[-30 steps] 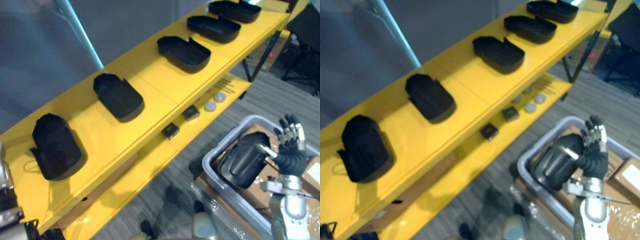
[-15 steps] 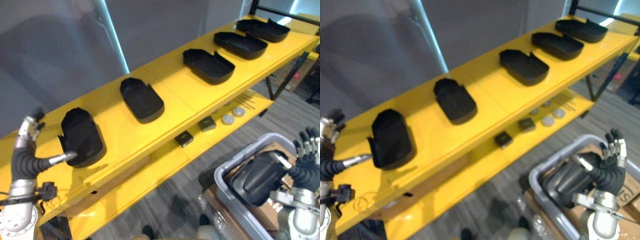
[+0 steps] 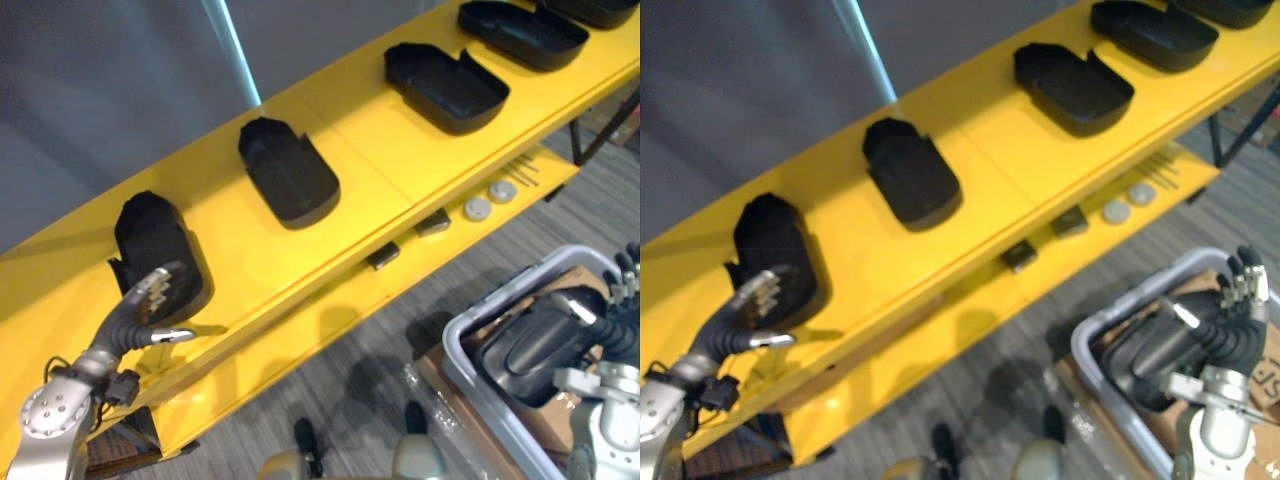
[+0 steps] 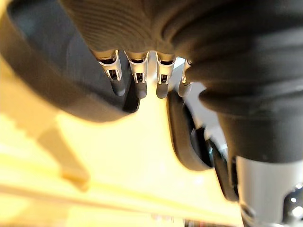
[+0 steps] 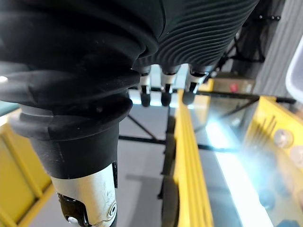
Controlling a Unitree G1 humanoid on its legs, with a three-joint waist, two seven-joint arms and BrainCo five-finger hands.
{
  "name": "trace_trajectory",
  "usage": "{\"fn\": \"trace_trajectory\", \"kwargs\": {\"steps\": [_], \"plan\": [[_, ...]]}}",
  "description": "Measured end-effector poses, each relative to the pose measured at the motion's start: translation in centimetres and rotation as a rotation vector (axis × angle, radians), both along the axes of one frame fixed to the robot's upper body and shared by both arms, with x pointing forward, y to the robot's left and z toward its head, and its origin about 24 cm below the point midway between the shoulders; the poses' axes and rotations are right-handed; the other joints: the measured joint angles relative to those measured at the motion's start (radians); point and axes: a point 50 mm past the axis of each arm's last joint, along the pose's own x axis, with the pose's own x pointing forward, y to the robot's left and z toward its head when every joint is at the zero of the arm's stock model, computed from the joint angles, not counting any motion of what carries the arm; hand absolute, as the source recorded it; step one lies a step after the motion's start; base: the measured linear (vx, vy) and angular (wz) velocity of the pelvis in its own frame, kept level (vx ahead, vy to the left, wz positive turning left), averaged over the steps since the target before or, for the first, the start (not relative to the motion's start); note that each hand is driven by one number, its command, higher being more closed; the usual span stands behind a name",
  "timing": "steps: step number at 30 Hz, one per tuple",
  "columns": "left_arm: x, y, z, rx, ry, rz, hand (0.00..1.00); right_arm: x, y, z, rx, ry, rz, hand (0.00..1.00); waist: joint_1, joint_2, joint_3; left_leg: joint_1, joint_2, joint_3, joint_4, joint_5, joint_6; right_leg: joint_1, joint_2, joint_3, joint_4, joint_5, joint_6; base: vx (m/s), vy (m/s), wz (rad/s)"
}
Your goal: Walk over and take plastic housings, then place them on the shelf
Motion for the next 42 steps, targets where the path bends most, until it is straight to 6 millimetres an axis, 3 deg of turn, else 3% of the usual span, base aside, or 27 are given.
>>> {"fn": "trace_trajectory", "kwargs": {"steps": [13, 20, 27, 32, 36, 42], "plan": [[1.5, 0.3, 0.3, 0.013, 0.144, -0.087, 0.00, 0.4, 0.6, -0.1, -0.004, 0.013, 0.049, 0.00, -0.012, 0.010, 0.012, 0.015, 0.000, 0.003, 0.000, -0.003, 0.003, 0.009, -0.001, 0.000, 0.000, -0.002, 0.001, -0.02, 0.004, -0.01], [1.8, 1.5, -0.2, 0.032, 0.152, 0.001, 0.00, 0.5, 0.5, -0.7, 0.007, 0.038, 0.048, 0.00, -0.015, 0.009, 0.013, 0.016, 0.000, 0.001, -0.002, -0.003, 0.003, 0.019, 0.000, -0.002, -0.011, 0.004, 0.003, 0.00, 0.000, 0.00], [2.1, 2.6, 2.4, 0.039, -0.116, 0.124, 0.00, 0.4, 0.5, -1.2, 0.029, 0.047, 0.034, 0.00, -0.012, 0.009, 0.013, 0.016, 0.000, 0.000, -0.006, -0.003, 0.003, 0.020, 0.000, -0.004, -0.013, 0.004, 0.004, 0.00, 0.000, 0.00], [1.5, 0.9, 6.2, -0.186, -0.452, 0.025, 0.00, 0.1, 1.1, -2.3, 0.071, 0.054, 0.017, 0.00, -0.009, 0.008, 0.013, 0.017, 0.000, 0.000, -0.007, -0.003, 0.003, 0.020, 0.001, -0.003, -0.014, 0.004, 0.003, 0.00, 0.000, 0.00], [0.7, 0.3, 8.0, -0.268, -0.610, -0.014, 0.00, 0.2, 1.4, -2.4, 0.064, 0.054, 0.015, 0.00, -0.009, 0.008, 0.013, 0.017, 0.001, 0.001, -0.007, -0.003, 0.003, 0.020, 0.002, -0.003, -0.015, 0.005, 0.003, 0.00, 0.000, 0.00], [-0.2, -0.3, 8.8, -0.310, -0.684, -0.096, 0.00, 0.2, 1.8, -2.7, 0.081, 0.054, 0.021, 0.00, 0.001, 0.003, 0.015, 0.016, 0.003, 0.003, -0.008, -0.003, 0.003, 0.021, 0.005, -0.002, -0.033, 0.016, 0.001, 0.00, 0.000, 0.00]]}}
